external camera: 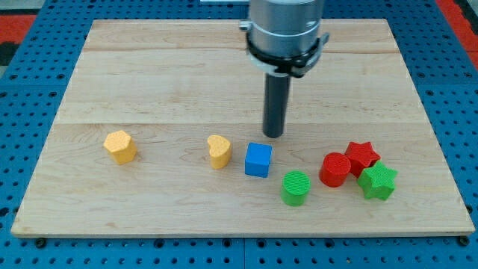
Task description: Push the green circle to the bottom center of the board
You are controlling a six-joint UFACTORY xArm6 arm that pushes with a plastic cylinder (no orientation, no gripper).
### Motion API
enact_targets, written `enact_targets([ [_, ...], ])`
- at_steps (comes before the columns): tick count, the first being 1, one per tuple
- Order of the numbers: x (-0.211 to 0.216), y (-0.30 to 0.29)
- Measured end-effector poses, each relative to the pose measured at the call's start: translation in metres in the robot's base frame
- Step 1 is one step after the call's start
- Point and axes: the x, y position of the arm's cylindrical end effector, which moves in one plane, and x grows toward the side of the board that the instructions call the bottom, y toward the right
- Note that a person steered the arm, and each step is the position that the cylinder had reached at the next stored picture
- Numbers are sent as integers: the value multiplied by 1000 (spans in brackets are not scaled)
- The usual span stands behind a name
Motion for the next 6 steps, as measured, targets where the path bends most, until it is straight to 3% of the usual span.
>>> enact_targets([
  [1, 14, 35],
  [3, 88, 23],
  [6, 92, -40],
])
